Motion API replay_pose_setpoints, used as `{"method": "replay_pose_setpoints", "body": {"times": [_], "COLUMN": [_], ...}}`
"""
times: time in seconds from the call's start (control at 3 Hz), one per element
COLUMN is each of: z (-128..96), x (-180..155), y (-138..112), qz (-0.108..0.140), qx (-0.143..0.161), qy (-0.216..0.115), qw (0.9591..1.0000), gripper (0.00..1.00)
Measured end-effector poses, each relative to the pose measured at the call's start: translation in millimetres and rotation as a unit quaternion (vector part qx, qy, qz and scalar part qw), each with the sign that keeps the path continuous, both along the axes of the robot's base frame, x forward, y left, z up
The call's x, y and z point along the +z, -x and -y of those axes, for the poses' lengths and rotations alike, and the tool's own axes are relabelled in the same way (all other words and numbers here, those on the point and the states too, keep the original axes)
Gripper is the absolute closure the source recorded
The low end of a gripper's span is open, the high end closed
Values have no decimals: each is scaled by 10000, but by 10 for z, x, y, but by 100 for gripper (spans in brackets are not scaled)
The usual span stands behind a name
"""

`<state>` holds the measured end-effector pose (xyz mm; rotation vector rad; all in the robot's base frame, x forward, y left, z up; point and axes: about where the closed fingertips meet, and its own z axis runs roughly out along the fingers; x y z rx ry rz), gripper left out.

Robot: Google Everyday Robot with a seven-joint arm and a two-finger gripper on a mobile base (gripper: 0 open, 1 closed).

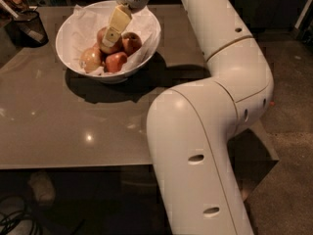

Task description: Pick apple from white bowl

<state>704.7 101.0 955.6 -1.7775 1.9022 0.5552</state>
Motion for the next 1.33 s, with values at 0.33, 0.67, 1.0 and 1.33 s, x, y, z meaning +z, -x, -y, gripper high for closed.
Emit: {"method": "replay_pose_setpoints", "body": {"times": [0.33, 0.67, 1.0, 1.33], "z": [-37, -54, -71, -82], "x": [-41, -90, -152, -215], "y": [-20, -42, -63, -82], "qz": [-48, -112, -189, -265], "qx": [16, 10, 12, 16], "qy": [-20, -55, -90, -120], "qw": [10000, 9999, 9998, 9996], "gripper": [18, 18, 19, 20]}}
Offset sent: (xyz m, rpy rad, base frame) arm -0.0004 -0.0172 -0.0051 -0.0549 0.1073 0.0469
